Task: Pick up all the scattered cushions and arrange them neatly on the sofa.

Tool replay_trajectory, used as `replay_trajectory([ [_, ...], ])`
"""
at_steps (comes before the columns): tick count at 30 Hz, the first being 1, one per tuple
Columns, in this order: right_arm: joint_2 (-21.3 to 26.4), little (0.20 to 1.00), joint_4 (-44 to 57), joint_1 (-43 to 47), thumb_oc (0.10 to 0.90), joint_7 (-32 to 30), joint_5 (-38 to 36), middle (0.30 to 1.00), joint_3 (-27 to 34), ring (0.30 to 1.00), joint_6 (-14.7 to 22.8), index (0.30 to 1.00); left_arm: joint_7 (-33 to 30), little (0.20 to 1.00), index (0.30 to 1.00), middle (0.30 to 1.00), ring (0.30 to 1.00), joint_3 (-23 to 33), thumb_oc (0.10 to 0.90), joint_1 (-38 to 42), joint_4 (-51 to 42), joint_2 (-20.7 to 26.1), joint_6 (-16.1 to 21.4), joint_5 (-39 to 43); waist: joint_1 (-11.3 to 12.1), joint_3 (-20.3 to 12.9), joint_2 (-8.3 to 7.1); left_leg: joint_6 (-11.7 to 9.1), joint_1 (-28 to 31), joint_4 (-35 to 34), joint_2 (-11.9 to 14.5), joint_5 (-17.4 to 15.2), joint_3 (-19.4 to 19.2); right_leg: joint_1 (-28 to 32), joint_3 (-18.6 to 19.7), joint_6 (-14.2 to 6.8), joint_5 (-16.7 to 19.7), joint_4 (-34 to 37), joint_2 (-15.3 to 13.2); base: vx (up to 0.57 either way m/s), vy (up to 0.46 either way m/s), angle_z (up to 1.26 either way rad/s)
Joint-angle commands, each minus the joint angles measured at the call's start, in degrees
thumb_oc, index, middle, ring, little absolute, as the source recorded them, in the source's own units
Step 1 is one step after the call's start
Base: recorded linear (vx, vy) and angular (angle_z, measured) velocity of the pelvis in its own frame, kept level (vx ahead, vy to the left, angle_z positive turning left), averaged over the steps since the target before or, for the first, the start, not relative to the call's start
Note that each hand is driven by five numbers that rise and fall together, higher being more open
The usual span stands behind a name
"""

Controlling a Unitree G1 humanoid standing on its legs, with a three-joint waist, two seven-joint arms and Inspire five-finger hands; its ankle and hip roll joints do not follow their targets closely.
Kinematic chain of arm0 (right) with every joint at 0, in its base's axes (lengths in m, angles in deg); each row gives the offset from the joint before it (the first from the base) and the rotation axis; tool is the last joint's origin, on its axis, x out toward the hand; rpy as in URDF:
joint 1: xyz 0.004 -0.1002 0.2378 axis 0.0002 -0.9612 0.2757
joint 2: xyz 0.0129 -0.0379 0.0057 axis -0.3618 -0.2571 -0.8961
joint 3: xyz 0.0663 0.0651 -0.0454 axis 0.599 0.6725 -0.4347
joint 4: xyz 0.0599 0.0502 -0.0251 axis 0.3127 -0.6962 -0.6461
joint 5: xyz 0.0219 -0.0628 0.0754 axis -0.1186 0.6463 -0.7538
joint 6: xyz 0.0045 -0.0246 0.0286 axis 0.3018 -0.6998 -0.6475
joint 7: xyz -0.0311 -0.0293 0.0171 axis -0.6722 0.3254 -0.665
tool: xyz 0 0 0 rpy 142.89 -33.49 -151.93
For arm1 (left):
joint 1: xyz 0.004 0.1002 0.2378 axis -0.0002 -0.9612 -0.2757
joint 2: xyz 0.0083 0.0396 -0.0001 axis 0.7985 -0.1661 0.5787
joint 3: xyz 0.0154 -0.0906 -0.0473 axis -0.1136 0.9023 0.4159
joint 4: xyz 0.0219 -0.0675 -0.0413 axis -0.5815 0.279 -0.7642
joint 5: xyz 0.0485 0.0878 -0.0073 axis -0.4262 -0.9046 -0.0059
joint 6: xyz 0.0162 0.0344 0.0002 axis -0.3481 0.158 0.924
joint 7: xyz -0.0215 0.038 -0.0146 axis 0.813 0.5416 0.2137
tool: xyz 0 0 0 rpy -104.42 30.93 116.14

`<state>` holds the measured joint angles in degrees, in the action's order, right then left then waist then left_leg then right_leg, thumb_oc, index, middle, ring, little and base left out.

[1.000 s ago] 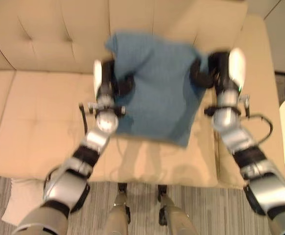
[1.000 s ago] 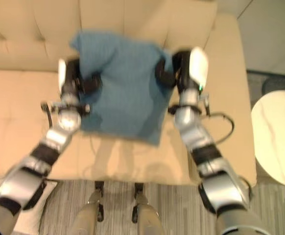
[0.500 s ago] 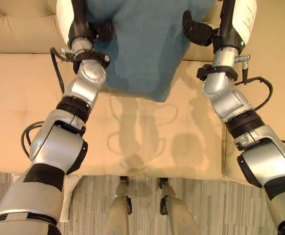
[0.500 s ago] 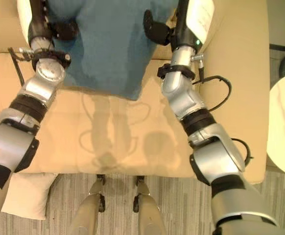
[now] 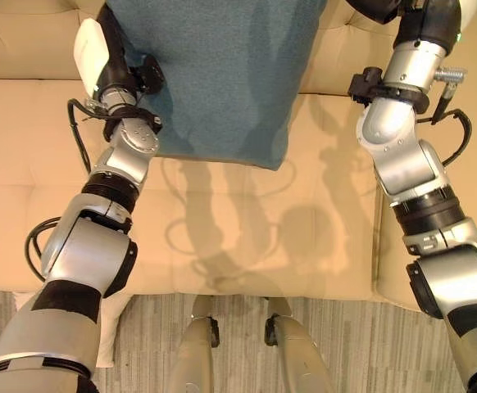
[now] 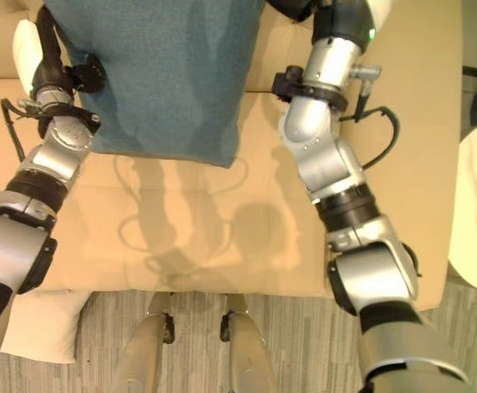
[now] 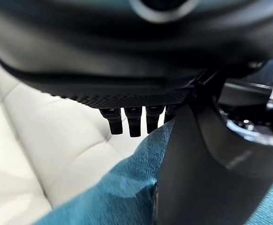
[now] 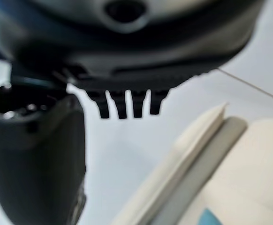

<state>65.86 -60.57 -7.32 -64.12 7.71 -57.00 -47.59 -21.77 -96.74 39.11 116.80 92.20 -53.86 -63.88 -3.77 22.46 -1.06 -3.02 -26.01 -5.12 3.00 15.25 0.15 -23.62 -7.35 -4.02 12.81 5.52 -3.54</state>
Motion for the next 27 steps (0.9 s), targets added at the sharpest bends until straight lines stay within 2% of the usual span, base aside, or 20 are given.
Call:
replay_trajectory([
  [1, -0.94, 0.900, 5.80, -7.91, 0.800, 0.57, 1.92, 0.900, 5.40, 0.900, 6.57, 0.900, -2.64, 0.900, 0.900, 0.900, 0.900, 0.18, 0.800, -1.01, 0.30, 1.84, 2.90, -1.08, -0.78, -7.32, -0.69, -1.69, 0.68, 0.12, -0.84, -8.49, -0.85, 3.34, 1.11, -3.92, -7.28, -0.52, -0.90, 0.03, -0.007, -0.08],
  [4, -2.80, 0.900, 8.39, -16.52, 0.800, 3.14, 0.84, 0.900, 6.96, 0.900, 7.18, 0.900, -0.53, 0.900, 0.900, 0.900, 0.900, 4.95, 0.800, -2.61, -5.08, 2.76, 6.47, 9.00, -0.93, -7.11, -0.40, -1.44, 1.81, 0.12, -0.97, -9.25, -0.91, 4.29, 1.03, -3.92, -7.73, -0.52, -0.86, 0.03, 0.001, -0.08],
  [5, -3.08, 0.900, 9.53, -22.48, 0.800, 4.81, 1.16, 0.900, 8.56, 0.900, 7.14, 0.900, 0.68, 0.900, 0.900, 0.900, 0.900, 6.67, 0.800, -5.64, -10.81, 4.66, 7.98, 11.73, -0.89, -7.20, -0.17, -1.22, 2.47, 0.12, -1.03, -9.52, -1.07, 5.00, 0.93, -3.93, -7.88, -0.52, -0.91, 0.03, 0.013, -0.12],
  [6, -3.13, 0.900, 9.81, -22.83, 0.800, 4.90, 1.20, 0.900, 8.63, 0.900, 7.07, 0.900, 0.67, 0.900, 0.900, 0.900, 0.900, 6.74, 0.800, -6.01, -11.14, 4.67, 7.87, 11.72, -0.90, -7.28, -0.18, -1.18, 2.36, 0.12, -1.07, -9.15, -1.07, 4.91, 0.91, -3.91, -7.59, -0.52, -0.95, 0.01, 0.015, -0.11],
  [10, -4.76, 0.900, 9.55, -36.24, 0.800, 9.02, 0.27, 0.900, 11.98, 0.900, 7.46, 0.900, 0.99, 0.900, 0.900, 0.900, 0.900, 10.58, 0.800, -14.09, -19.46, 6.41, 8.28, 11.60, -1.00, -8.39, 0.05, -0.59, 4.42, 0.12, -1.19, -9.96, -1.33, 7.02, 0.54, -3.87, -8.14, -0.52, -0.98, 0.06, 0.006, 0.00],
  [11, -6.81, 0.900, 8.14, -41.63, 0.800, 10.57, -1.19, 0.900, 12.62, 0.900, 8.23, 0.900, 1.53, 0.900, 0.900, 0.900, 0.900, 13.13, 0.800, -18.11, -20.92, 6.98, 9.29, 13.12, -1.10, -9.02, 0.02, -0.37, 5.51, 0.12, -1.16, -10.36, -1.58, 8.10, 0.49, -3.84, -8.46, -0.52, -0.94, 0.06, 0.005, 0.02],
  [12, -6.80, 0.900, 8.28, -41.99, 0.800, 10.67, -1.24, 0.900, 12.53, 0.900, 8.25, 0.900, 1.59, 0.900, 0.900, 0.900, 0.900, 13.25, 0.800, -18.60, -21.11, 7.00, 9.32, 13.17, -1.16, -9.23, 0.02, -0.36, 5.59, 0.12, -1.17, -10.38, -1.60, 8.17, 0.51, -3.84, -8.48, -0.52, -0.96, 0.07, -0.002, 0.04],
  [14, -8.26, 0.900, 7.57, -46.26, 0.800, 11.74, -2.23, 0.900, 12.64, 0.900, 8.66, 0.900, 1.41, 0.900, 0.900, 0.900, 0.900, 17.12, 0.800, -23.60, -24.55, 8.59, 11.33, 16.26, -1.28, -9.93, -0.02, -0.09, 6.75, 0.12, -1.16, -10.81, -1.91, 9.18, 0.47, -3.79, -8.83, -0.52, -0.91, 0.06, 0.000, -0.03],
  [17, -9.00, 0.900, 7.96, -52.63, 0.800, 13.83, -3.51, 0.900, 13.68, 0.900, 9.76, 0.900, 1.46, 0.900, 0.900, 0.900, 0.900, 19.77, 0.800, -27.36, -20.26, 12.47, 9.12, 14.00, -1.73, -11.04, 0.27, 0.22, 8.03, 0.12, -0.98, -11.10, -2.44, 10.08, 0.54, -3.68, -9.00, -0.52, -1.09, 0.04, 0.013, -0.03],
  [20, -8.93, 0.900, 9.43, -55.88, 0.800, 14.98, -3.28, 0.900, 14.31, 0.900, 9.72, 0.900, 0.84, 0.900, 0.900, 0.900, 0.900, 22.60, 0.800, -30.58, -20.58, 13.13, 8.82, 13.74, -1.77, -11.44, 0.30, 0.36, 8.75, 0.12, -0.95, -11.46, -2.70, 10.60, 0.39, -3.73, -9.16, -0.52, -1.11, 0.01, 0.001, -0.01],
  [22, -8.94, 0.900, 10.88, -59.29, 0.800, 16.30, -3.38, 0.900, 16.03, 0.900, 9.61, 0.900, -0.04, 0.900, 0.900, 0.900, 0.900, 26.15, 0.800, -36.03, -19.32, 12.95, 7.09, 11.47, -1.91, -12.33, 0.44, 0.57, 9.75, 0.12, -0.94, -11.94, -3.17, 11.26, 0.41, -3.85, -9.52, -0.52, -1.16, 0.04, 0.016, -0.04],
  [24, -8.73, 0.900, 11.18, -60.15, 0.800, 16.29, -3.66, 0.900, 16.79, 0.900, 9.38, 0.900, 0.21, 0.900, 0.900, 0.900, 0.900, 26.32, 0.800, -38.32, -20.63, 12.66, 6.57, 10.11, -1.87, -12.63, 0.60, 0.61, 10.18, 0.12, -0.98, -12.06, -3.19, 11.68, 0.45, -3.90, -9.66, -0.52, -1.22, 0.02, 0.010, -0.07],
  [27, -10.15, 0.900, 10.82, -62.76, 0.800, 16.18, -6.32, 0.900, 19.75, 0.900, 8.95, 0.900, 0.88, 0.900, 0.900, 0.900, 0.900, 28.98, 0.800, -53.30, -34.36, 7.83, 8.70, 7.47, -0.74, -13.10, 0.73, 0.93, 12.02, 0.12, -1.29, -12.79, -2.91, 13.47, 0.43, -3.95, -10.14, -0.52, -1.48, 0.05, 0.028, -0.04],
])
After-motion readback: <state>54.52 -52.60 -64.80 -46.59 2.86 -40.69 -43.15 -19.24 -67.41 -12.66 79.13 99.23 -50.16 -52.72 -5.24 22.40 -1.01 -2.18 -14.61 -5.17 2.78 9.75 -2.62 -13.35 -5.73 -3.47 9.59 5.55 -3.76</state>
